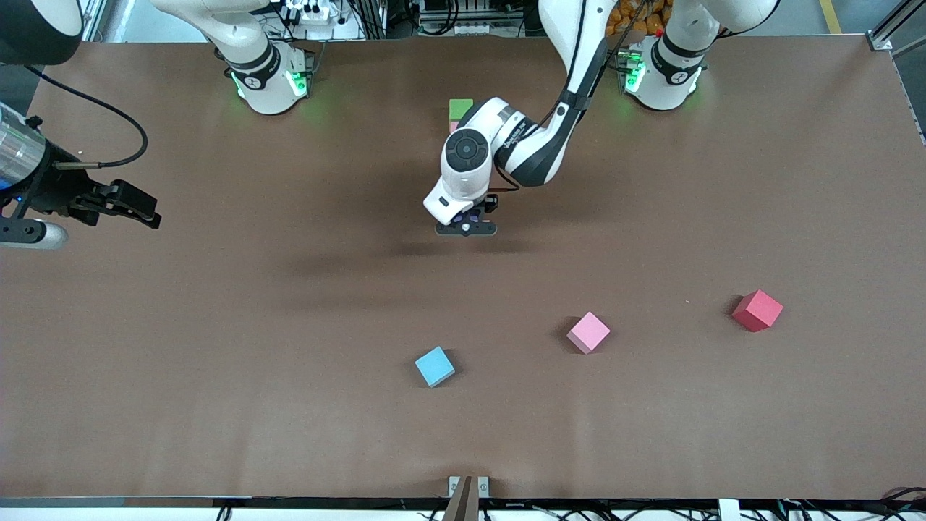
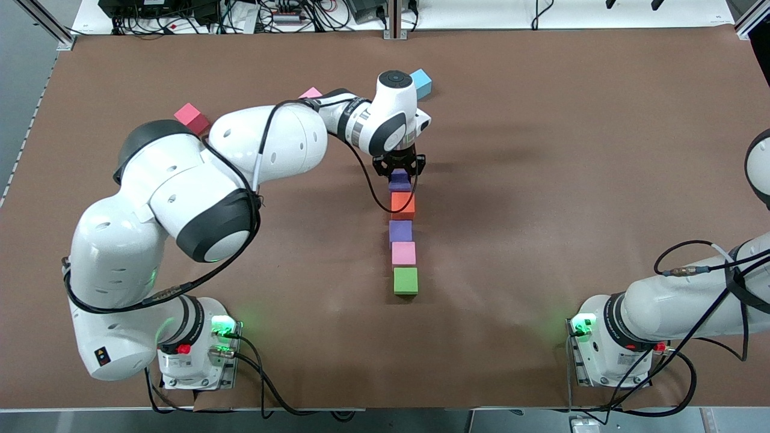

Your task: Arrange blocks into number 1

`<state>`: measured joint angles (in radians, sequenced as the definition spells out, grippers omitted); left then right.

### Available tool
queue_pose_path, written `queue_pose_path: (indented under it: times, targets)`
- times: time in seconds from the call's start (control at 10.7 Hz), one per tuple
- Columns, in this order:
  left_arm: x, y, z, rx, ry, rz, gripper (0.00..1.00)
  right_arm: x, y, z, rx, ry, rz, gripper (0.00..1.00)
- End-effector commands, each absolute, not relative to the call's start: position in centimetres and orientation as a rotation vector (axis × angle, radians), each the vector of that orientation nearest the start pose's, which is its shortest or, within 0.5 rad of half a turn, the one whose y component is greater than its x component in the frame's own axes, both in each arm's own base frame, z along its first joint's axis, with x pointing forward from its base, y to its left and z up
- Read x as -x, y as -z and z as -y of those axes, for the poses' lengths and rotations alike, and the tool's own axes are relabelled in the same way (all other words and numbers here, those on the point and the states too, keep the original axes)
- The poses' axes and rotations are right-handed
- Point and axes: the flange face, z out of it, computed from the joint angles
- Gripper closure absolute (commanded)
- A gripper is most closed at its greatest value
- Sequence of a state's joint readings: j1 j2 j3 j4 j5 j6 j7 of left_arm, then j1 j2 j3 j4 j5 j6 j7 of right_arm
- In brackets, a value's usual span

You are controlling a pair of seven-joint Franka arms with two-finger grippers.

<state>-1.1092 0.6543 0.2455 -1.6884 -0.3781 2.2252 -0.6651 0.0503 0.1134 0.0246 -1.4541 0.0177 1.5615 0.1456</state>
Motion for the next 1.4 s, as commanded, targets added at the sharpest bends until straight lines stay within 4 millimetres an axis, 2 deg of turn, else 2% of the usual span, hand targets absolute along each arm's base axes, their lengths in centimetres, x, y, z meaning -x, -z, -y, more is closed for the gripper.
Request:
queue_pose_path:
  times: [0.0,0.09,0.28,0.37,0.47,0.66,0.84,1.12,1.31]
  targets:
    - [-41.4,-22.0,53.1,3.183,-0.243,0.038,0.0,-58.4,-62.0,-4.5,3.105,-0.046,-0.077,0.0]
    - [-41.6,-22.8,53.2,3.194,-0.234,0.038,0.0,-58.2,-62.1,-4.5,3.104,-0.06,-0.069,0.0]
    - [-42.7,-25.9,52.7,3.232,-0.202,0.06,0.0,-58.1,-62.0,-4.5,3.105,-0.072,-0.069,0.0]
    - [-43.8,-28.2,51.9,3.255,-0.182,0.088,0.0,-58.1,-62.0,-4.6,3.105,-0.07,-0.069,0.0]
    - [-45.6,-30.8,50.2,3.268,-0.157,0.149,0.0,-58.1,-61.9,-4.7,3.105,-0.072,-0.067,0.0]
    - [-49.3,-35.9,45.6,3.278,-0.135,0.283,0.0,-58.2,-61.8,-4.8,3.105,-0.075,-0.064,0.0]
    - [-52.5,-39.4,40.4,3.231,-0.065,0.329,0.0,-58.1,-61.9,-4.7,3.105,-0.075,-0.069,0.0]
    - [-57.2,-44.5,30.8,3.181,0.043,0.469,0.0,-58.1,-62.0,-4.6,3.107,-0.072,-0.081,0.0]
    - [-59.0,-48.9,24.2,3.15,0.162,0.512,0.0,-58.1,-62.0,-4.6,3.106,-0.07,-0.086,0.0]
